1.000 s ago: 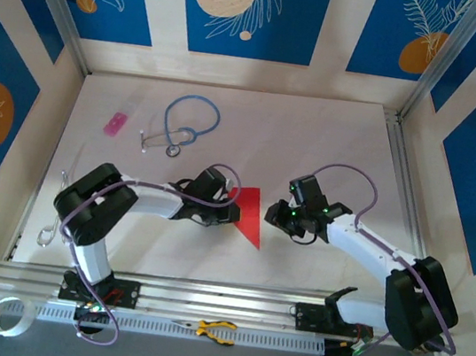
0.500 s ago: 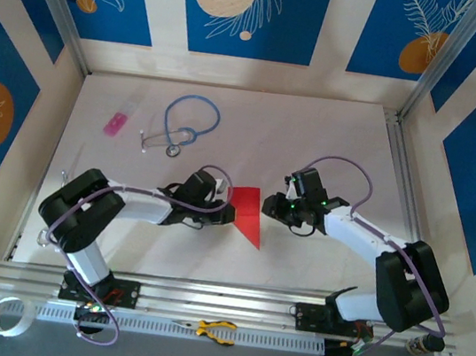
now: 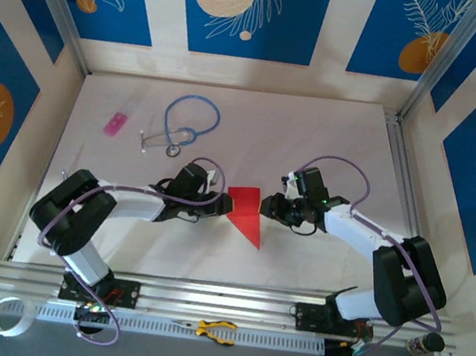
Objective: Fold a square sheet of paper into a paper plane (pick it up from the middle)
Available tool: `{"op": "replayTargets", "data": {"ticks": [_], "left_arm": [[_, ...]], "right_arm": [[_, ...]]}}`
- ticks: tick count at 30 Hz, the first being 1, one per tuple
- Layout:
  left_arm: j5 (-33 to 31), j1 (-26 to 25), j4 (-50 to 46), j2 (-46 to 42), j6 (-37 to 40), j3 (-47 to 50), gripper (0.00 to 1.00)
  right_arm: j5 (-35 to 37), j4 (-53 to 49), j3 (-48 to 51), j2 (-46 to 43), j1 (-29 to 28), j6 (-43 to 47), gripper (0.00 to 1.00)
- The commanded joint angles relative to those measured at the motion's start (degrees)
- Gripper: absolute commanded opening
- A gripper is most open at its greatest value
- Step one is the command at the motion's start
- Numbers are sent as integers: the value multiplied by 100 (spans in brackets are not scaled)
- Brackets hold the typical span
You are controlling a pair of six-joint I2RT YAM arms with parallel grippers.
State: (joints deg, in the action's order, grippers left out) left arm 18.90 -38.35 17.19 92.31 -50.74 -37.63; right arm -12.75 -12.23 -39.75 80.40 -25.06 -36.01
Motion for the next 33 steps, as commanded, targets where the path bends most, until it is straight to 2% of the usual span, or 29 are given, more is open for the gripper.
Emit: {"op": "replayTargets", "data": {"ticks": [1,10,12,23,29,33], "left_arm": [[199,123,85,-80,-76,115,52],[551,254,311,226,-217,54,51],[604,285,332,275,-226,45,50],[720,425,189,347,-173,-78,47],[839,443,184,427,-182,-135,46],[874,451,182,476,-224,-179,45]], "right_arm": [[-474,12,-135,252,19,145,37],[-421,-34,-470,945,-17,215,33],[-453,-72,-541,1067,-25,242,29],[-475,-223,-640,1257,-54,349,28],[-663,-214,-700,1346,-52,447,21],[-722,-183,-684,1349,-52,489,12]]}}
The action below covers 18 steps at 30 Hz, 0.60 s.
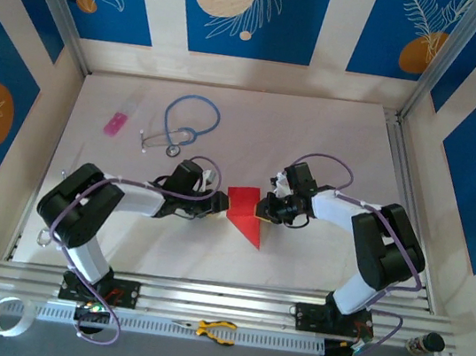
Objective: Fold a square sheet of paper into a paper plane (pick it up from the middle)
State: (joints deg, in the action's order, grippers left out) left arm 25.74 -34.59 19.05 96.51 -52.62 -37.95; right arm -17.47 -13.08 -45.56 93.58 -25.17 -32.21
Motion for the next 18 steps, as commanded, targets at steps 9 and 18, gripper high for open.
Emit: {"op": "replayTargets", "data": {"ticks": [9,18], "left_arm": [[195,149,-184,46,-55,-248,47],[127,258,-335,-16,-110,-248,52]], "right_arm": [[-888,622,181,-280,55,-129,3],[-1386,1226,527,-474,240,-357,0]]}}
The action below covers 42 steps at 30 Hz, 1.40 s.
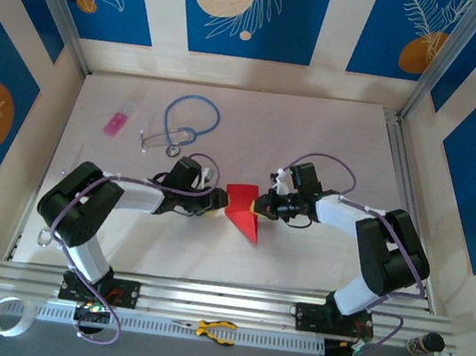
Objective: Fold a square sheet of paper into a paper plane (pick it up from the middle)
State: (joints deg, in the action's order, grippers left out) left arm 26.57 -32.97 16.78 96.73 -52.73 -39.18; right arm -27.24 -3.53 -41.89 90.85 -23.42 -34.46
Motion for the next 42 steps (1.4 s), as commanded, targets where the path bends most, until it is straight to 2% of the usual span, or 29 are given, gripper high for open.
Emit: {"op": "replayTargets", "data": {"ticks": [1,9,21,26,31,34,36,39,42], "left_arm": [[73,106,-76,-17,-116,-134,52],[280,100,79,214,-219,-273,50],[478,102,417,534,-454,-463,46],[588,99,704,728,-647,-524,41],[584,106,748,773,-651,-561,31],[594,99,819,795,-673,-560,18],[539,105,908,765,-735,-506,14],[396,104,1029,669,-789,-402,5],[199,103,1241,514,-912,-222,1]], "right_arm": [[-428,310,188,-224,97,-144,0],[-701,798,511,-427,284,-345,0],[-865,913,594,-453,381,-349,0],[-909,904,594,-454,399,-339,0],[-892,882,616,-432,404,-324,0],[-852,834,623,-428,409,-286,0],[-772,715,620,-458,426,-239,1],[-536,459,598,-561,418,-156,5],[-168,86,546,-788,372,-29,14]]}}
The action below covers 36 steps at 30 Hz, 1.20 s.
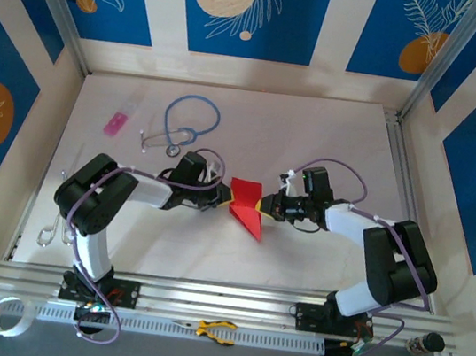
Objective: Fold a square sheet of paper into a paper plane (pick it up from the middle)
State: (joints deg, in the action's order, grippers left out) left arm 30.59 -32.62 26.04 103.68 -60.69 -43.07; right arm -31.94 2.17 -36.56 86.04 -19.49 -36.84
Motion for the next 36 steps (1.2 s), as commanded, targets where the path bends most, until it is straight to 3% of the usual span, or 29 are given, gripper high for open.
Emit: {"op": "replayTargets", "data": {"ticks": [1,4,8,11,14,17,23,36], "left_arm": [[-273,68,375,-219,-152,213,0],[-490,62,512,-320,-298,369,0],[-822,43,523,-486,-643,533,0],[-953,4,596,-599,-840,631,0],[-967,-29,595,-706,-968,668,0],[-985,-78,528,-798,-1068,662,0],[-1204,-192,149,-1002,-1059,583,0],[-1164,-217,-284,-1130,-991,396,0]], "right_arm": [[519,-643,-7,-406,-52,264,17],[1503,-1137,-73,-782,-308,462,22],[3540,-1338,37,-1366,-1095,812,27],[4939,-728,425,-1706,-1990,1351,31],[5807,225,884,-1803,-2814,2212,34],[6239,959,1080,-1579,-3368,2936,37],[6663,1609,870,-717,-3775,3777,36],[7061,2149,561,352,-3771,4134,30]]}}
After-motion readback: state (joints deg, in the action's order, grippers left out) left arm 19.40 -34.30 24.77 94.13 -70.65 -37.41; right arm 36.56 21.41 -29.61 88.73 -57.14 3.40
